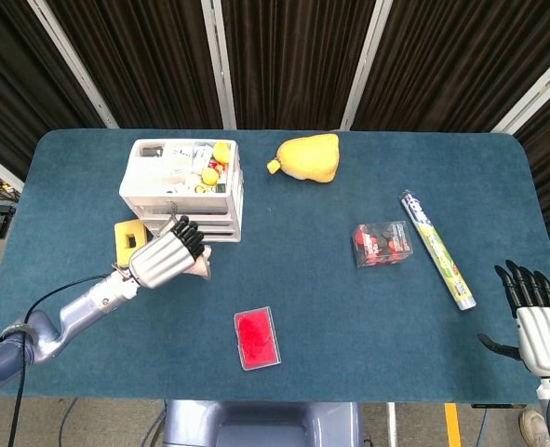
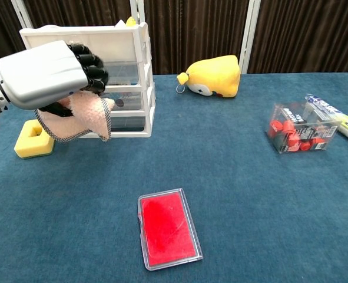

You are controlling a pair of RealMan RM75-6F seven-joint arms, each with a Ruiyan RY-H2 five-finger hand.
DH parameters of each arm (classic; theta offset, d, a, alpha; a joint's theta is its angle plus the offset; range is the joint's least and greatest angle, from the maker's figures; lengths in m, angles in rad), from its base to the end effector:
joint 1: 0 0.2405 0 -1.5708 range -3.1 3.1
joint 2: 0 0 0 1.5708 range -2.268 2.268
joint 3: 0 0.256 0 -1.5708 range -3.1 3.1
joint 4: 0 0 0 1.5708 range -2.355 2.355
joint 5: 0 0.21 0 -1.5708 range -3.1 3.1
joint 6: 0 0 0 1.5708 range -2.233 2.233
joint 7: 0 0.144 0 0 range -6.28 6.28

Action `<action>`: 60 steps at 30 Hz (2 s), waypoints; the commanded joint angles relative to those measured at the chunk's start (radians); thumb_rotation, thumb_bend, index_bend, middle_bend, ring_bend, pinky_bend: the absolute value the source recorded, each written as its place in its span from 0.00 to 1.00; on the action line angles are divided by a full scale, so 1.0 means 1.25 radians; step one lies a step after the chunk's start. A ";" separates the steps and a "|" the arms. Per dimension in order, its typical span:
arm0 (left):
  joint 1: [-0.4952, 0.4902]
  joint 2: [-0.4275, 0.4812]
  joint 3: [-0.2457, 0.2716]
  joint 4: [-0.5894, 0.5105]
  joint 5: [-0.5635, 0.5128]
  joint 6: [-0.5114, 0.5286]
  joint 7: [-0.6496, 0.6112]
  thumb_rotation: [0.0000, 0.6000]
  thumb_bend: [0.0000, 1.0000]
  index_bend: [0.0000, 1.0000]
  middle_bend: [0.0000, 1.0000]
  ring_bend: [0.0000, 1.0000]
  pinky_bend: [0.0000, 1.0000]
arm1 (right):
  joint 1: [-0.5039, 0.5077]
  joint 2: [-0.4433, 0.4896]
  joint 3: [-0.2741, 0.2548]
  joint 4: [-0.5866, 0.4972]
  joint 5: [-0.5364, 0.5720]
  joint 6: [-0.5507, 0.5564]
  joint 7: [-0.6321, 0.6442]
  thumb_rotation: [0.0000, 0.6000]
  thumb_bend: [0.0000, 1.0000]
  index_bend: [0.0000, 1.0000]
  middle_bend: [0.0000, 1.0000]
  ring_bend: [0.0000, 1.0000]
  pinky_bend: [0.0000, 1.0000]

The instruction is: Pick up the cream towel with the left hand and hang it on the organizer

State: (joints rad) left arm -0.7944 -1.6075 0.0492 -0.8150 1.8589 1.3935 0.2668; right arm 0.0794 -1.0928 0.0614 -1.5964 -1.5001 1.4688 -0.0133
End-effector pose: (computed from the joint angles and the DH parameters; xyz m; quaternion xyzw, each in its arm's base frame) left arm -0.1767 0.3596 0.0210 -0.8152 0.1303 -0.3802 0.4171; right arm -0.3169 -0.1821 0.1688 0.6028 -0.3741 0.3714 0.5989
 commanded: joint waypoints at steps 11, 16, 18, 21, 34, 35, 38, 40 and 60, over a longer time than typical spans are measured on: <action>0.032 0.045 -0.008 -0.153 -0.005 0.065 -0.020 0.96 0.00 0.03 0.00 0.00 0.01 | 0.000 0.000 0.000 0.001 -0.001 0.001 0.002 1.00 0.01 0.00 0.00 0.00 0.00; 0.051 0.064 0.002 -0.206 0.003 0.085 -0.023 0.95 0.00 0.02 0.00 0.00 0.00 | 0.000 -0.001 0.000 0.001 -0.001 0.001 0.002 1.00 0.01 0.00 0.00 0.00 0.00; 0.061 0.074 0.006 -0.231 0.005 0.093 -0.023 0.95 0.00 0.02 0.00 0.00 0.00 | 0.000 -0.001 0.000 0.000 -0.001 0.001 0.001 1.00 0.01 0.00 0.00 0.00 0.00; 0.077 0.090 0.019 -0.276 0.008 0.095 -0.031 0.93 0.00 0.02 0.00 0.00 0.00 | 0.000 -0.001 0.000 0.000 0.000 0.000 0.002 1.00 0.01 0.00 0.00 0.00 0.00; 0.083 0.118 0.023 -0.339 0.029 0.057 -0.010 0.92 0.00 0.00 0.00 0.00 0.00 | 0.000 0.000 0.001 -0.002 0.001 0.000 0.004 1.00 0.01 0.00 0.00 0.00 0.00; 0.084 0.118 0.024 -0.344 0.031 0.056 -0.009 0.92 0.00 0.00 0.00 0.00 0.00 | 0.000 0.000 0.001 -0.002 0.002 -0.001 0.003 1.00 0.01 0.00 0.00 0.00 0.00; 0.091 0.120 0.030 -0.360 0.041 0.055 0.007 0.92 0.00 0.00 0.00 0.00 0.00 | 0.000 0.000 0.001 -0.002 0.002 -0.001 0.005 1.00 0.01 0.00 0.00 0.00 0.00; 0.099 0.124 0.033 -0.373 0.045 0.057 0.022 0.92 0.00 0.00 0.00 0.00 0.00 | 0.000 0.001 0.001 -0.001 0.003 -0.002 0.007 1.00 0.01 0.00 0.00 0.00 0.00; 0.432 0.300 0.077 -0.681 -0.241 0.206 -0.007 0.86 0.00 0.02 0.00 0.00 0.00 | 0.004 0.000 -0.016 0.021 -0.045 0.006 -0.007 1.00 0.01 0.00 0.00 0.00 0.00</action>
State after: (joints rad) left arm -0.2789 -1.2443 0.1453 -1.6623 1.5828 1.6351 0.2893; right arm 0.0848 -1.0920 0.0413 -1.5708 -1.5561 1.4762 -0.0221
